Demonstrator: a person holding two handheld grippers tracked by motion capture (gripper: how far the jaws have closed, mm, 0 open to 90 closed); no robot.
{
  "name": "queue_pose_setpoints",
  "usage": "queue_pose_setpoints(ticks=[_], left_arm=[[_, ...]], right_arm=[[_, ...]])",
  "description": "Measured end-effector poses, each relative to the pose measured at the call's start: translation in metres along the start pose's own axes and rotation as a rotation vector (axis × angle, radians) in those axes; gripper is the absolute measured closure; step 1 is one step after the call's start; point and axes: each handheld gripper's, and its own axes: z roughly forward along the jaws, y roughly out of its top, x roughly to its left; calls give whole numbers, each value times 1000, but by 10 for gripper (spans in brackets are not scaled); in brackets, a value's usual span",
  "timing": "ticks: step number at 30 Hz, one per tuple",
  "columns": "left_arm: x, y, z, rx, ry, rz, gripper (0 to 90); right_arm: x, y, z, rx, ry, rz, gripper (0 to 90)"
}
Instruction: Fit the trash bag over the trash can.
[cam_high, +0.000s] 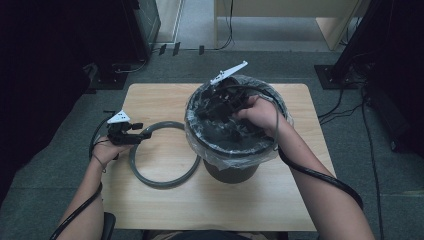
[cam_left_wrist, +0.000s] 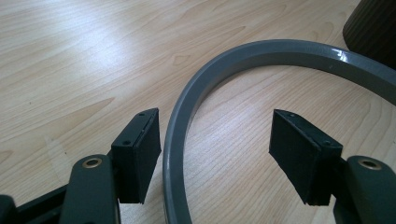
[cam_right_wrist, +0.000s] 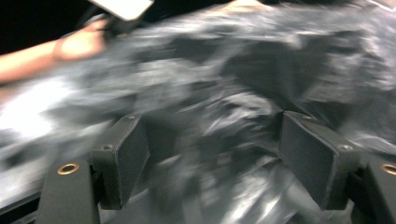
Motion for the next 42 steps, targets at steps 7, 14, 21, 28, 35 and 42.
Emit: queue_pose_setpoints(ticks=[7, 14, 21, 28, 35, 42], left_arm=[[1, -1, 1, 6, 7, -4, 331], [3, -3, 2, 9, 12, -2, 331], [7, -7, 7, 31, 23, -3, 331], [10, -11, 10, 21, 31, -13, 331], [14, -15, 13, 23, 63, 5, 331], [17, -19, 16, 49, 86, 4, 341]], right_arm=[[-23, -5, 19, 32, -63, 48, 237], [-19, -7, 13, 11, -48, 26, 249], [-9, -3, -22, -69, -20, 22, 248], [-5, -5, -59, -94, -12, 25, 248], [-5, -17, -84, -129, -18, 45, 247], [-9, -27, -109, -118, -44, 41, 248]])
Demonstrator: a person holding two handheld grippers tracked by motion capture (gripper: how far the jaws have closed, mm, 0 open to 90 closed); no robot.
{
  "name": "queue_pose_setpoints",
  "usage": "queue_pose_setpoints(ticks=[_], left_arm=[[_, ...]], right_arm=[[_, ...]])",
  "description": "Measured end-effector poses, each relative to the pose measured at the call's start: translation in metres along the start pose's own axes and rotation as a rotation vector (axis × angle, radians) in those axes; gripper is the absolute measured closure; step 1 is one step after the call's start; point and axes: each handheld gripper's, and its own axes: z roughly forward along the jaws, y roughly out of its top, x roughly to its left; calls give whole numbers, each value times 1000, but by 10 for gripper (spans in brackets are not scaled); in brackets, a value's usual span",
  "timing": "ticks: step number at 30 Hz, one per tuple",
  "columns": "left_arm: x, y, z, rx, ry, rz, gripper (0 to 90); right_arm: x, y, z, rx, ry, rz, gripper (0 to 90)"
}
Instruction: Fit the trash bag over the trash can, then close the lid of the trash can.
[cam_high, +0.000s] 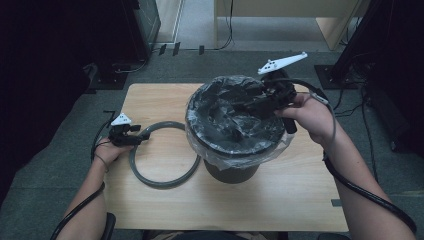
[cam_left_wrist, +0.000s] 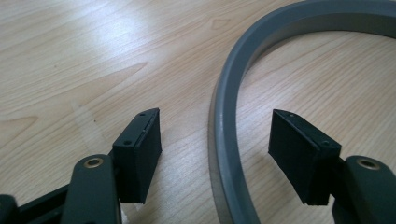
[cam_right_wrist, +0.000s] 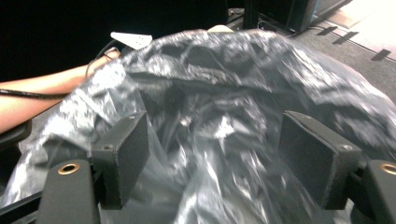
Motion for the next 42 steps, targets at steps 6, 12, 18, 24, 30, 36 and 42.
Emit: queue_pose_setpoints(ticks=[6, 12, 18, 24, 30, 36, 42], left_arm=[[0, 1, 2, 16, 33, 20, 376], [-2, 2, 3, 12, 47, 31, 438], [-6, 1, 2, 4, 50, 28, 600], [-6, -1, 0, 0, 55, 15, 761], [-6, 1, 0, 11, 59, 6, 766], [-4, 1, -1, 18, 55, -25, 782], [-1, 3, -4, 44, 43, -59, 787]], right_arm=[[-8, -23, -24, -10, -32, 20, 248], [-14, -42, -42, -14, -60, 40, 248], [-19, -54, -63, -27, -88, 52, 248], [-27, -75, -77, -49, -133, 90, 248], [-31, -91, -85, -84, -136, 122, 236], [-40, -107, -95, -68, -193, 135, 236], [-50, -129, -85, -39, -236, 153, 236]])
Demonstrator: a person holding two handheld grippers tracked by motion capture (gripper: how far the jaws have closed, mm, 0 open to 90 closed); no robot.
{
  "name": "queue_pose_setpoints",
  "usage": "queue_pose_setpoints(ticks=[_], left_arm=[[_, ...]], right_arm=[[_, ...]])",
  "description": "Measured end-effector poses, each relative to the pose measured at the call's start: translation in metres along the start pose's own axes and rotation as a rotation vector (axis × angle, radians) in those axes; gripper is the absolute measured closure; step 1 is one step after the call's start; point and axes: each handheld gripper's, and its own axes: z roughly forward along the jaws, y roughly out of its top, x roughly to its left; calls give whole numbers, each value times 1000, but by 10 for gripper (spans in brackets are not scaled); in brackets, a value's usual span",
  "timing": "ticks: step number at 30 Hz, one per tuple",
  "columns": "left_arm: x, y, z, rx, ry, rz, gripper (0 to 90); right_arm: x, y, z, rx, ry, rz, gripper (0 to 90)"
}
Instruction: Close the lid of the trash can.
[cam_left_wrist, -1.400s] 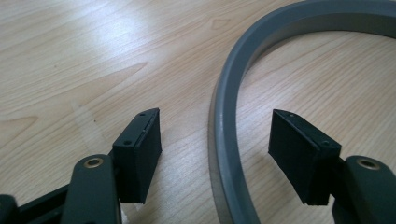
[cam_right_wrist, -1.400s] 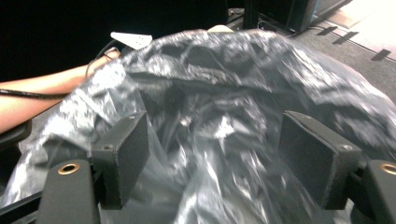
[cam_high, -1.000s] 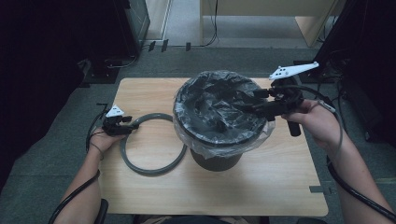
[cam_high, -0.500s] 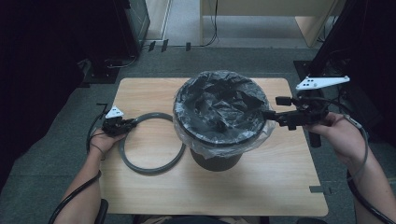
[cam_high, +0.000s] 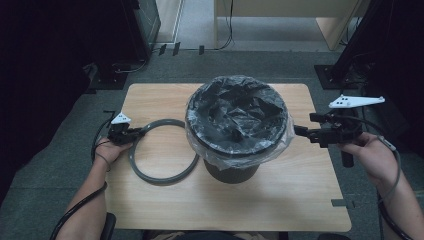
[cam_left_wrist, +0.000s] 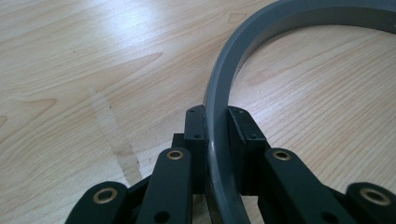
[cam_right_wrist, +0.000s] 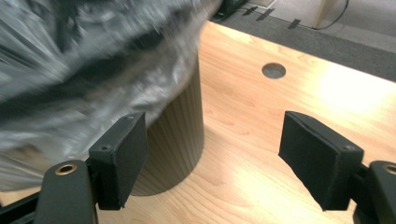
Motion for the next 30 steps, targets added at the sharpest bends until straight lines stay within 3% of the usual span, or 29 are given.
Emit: queue_pose_setpoints(ticks=[4, 13, 18, 22, 27, 30], left_arm=[[4, -1, -4, 14, -1, -50, 789], [8, 3, -18, -3, -19, -95, 794], [10, 5, -25, 21, -63, -140, 796], [14, 9, -34, 13, -84, -183, 795], [15, 21, -46, 24, -77, -157, 796], [17, 32, -55, 21, -77, -150, 796]], right_arm=[[-4, -17, 15, 24, -24, 3, 236], [-9, -53, 56, 51, -33, -6, 236], [-16, -73, 78, 30, -30, 29, 236], [-26, -93, 97, 41, -60, 67, 236], [-32, -106, 112, 60, -91, 77, 235], [-36, -111, 120, 31, -94, 89, 234]])
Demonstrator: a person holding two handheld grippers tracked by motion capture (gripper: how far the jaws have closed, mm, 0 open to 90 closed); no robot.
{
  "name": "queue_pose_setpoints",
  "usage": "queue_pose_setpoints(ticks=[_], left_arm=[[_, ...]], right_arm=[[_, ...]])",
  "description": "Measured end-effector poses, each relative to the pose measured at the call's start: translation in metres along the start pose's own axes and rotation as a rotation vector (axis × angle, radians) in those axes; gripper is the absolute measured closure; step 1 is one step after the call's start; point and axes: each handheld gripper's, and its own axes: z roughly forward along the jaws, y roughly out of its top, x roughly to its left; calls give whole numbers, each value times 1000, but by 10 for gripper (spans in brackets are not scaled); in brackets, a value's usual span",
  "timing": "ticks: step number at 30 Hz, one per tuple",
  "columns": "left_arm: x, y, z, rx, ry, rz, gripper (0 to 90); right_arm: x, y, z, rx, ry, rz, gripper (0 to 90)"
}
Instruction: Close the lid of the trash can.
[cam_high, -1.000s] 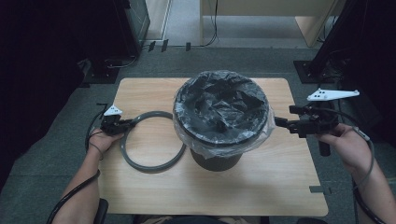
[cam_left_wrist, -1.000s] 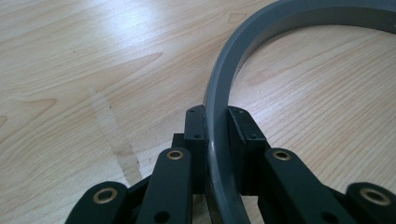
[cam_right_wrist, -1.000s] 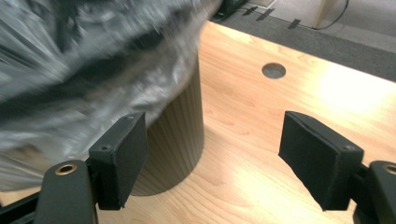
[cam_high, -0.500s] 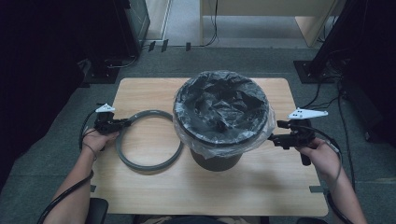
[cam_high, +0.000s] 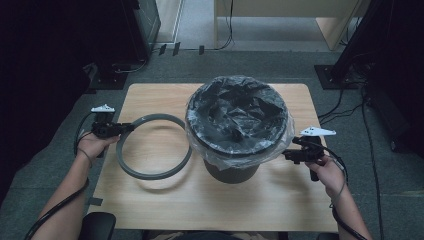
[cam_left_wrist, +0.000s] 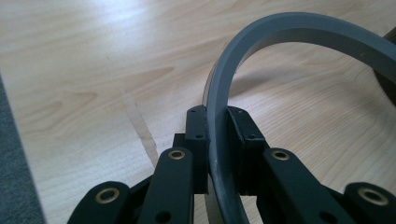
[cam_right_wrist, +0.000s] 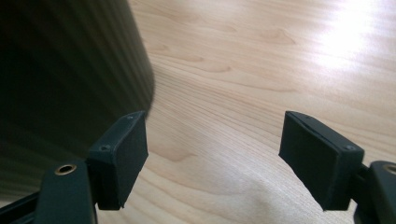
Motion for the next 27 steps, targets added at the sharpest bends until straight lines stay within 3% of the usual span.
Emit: queue_pose_setpoints(ticks=[5, 10, 13, 20, 27], left_arm=[[0, 18, -17, -3, -11, -3, 796], [-2, 35, -36, -1, -9, 1, 796], [-2, 46, -48, -16, -12, -7, 796], [-6, 71, -74, -35, -25, -15, 796], [-10, 98, -101, -46, -34, -21, 797]], right_arm=[[-3, -7, 13, 10, -52, -2, 233], [-4, -14, 26, 22, -63, -43, 222], [-4, -15, 33, 18, -96, -66, 222], [0, -19, 41, 4, -85, -101, 220], [3, -25, 49, 51, -107, -125, 210]])
